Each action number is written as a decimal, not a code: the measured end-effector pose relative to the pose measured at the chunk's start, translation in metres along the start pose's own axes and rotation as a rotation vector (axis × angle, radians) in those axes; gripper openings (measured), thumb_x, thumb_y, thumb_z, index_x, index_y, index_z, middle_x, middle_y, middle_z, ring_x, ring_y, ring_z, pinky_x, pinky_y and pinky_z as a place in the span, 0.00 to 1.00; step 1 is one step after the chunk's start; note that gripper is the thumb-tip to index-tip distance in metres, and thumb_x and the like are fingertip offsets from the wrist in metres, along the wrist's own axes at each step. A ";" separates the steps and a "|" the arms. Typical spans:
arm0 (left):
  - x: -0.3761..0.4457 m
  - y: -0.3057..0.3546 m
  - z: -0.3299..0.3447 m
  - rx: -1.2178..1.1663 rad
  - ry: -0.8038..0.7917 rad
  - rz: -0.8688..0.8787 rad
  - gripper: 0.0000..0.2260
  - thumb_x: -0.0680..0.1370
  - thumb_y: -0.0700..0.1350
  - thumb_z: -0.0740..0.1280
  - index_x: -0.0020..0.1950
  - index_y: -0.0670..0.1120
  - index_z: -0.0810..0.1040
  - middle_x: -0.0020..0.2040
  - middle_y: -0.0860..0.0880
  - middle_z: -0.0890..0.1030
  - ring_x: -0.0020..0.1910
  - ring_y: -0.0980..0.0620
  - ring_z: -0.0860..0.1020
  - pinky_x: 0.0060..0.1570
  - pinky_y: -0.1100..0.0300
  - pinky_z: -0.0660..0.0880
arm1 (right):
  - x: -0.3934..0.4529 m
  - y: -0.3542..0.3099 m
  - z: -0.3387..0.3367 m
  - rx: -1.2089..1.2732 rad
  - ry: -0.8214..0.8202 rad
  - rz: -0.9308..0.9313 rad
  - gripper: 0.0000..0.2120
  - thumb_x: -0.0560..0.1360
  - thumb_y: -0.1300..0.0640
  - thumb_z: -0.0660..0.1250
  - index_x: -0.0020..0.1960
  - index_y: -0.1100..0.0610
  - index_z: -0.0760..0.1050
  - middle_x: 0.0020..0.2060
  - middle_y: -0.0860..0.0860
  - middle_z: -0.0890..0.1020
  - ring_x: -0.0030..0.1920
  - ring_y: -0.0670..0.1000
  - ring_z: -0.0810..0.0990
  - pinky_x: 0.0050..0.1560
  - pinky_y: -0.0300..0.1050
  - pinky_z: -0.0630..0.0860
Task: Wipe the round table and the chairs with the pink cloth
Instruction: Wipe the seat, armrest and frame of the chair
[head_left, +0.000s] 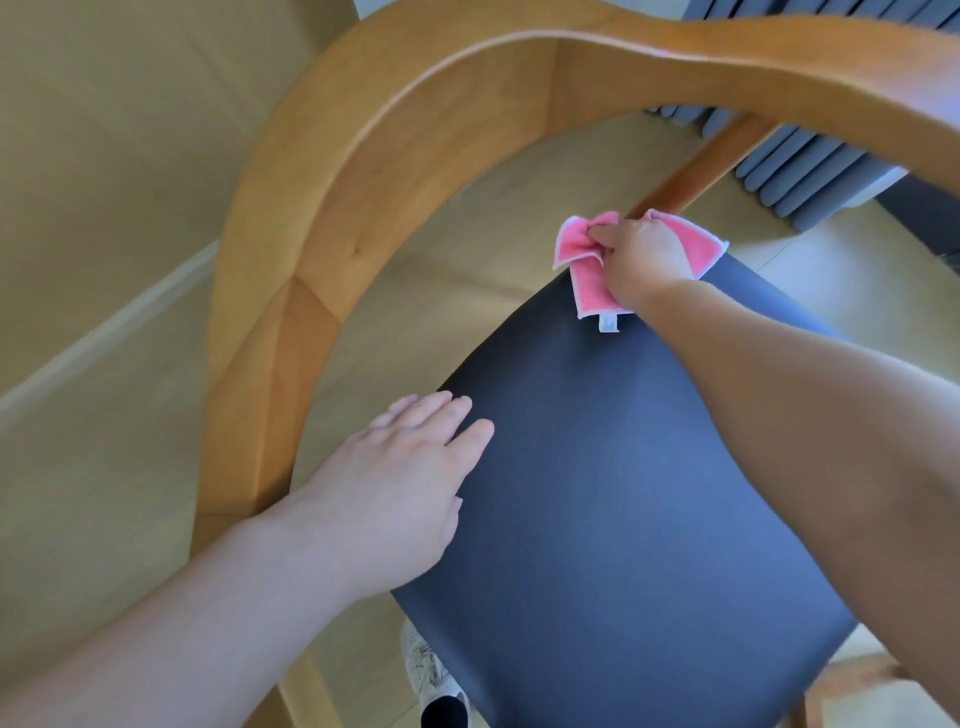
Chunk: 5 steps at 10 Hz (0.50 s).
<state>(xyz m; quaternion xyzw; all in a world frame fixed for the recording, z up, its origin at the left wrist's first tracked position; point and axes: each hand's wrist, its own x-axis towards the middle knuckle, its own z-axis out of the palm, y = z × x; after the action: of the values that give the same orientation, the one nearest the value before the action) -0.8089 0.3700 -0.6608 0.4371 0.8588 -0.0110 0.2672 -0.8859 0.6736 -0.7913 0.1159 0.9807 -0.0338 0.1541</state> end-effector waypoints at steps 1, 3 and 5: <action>-0.003 0.001 0.000 -0.009 0.007 -0.002 0.27 0.81 0.50 0.55 0.77 0.53 0.47 0.78 0.53 0.46 0.76 0.55 0.43 0.67 0.63 0.34 | -0.010 -0.021 0.002 0.045 -0.024 -0.079 0.21 0.76 0.66 0.55 0.66 0.54 0.72 0.43 0.53 0.78 0.45 0.57 0.77 0.37 0.43 0.70; -0.014 0.008 -0.013 -0.030 0.016 -0.014 0.26 0.80 0.50 0.56 0.76 0.53 0.50 0.78 0.52 0.48 0.76 0.55 0.44 0.63 0.66 0.30 | -0.055 -0.080 0.009 0.300 -0.188 -0.238 0.24 0.76 0.65 0.58 0.68 0.48 0.73 0.52 0.52 0.76 0.51 0.56 0.74 0.54 0.48 0.73; -0.029 0.011 -0.035 -0.073 0.152 -0.005 0.22 0.79 0.50 0.57 0.74 0.53 0.59 0.76 0.56 0.55 0.75 0.54 0.51 0.70 0.63 0.50 | -0.132 -0.116 0.003 0.526 -0.273 -0.428 0.22 0.75 0.63 0.59 0.28 0.44 0.75 0.21 0.43 0.72 0.28 0.45 0.68 0.29 0.30 0.61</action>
<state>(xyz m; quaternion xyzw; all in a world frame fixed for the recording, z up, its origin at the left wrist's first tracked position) -0.8023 0.3639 -0.6149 0.4243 0.8776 0.0529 0.2169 -0.7903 0.5320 -0.7493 -0.0620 0.9108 -0.3317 0.2378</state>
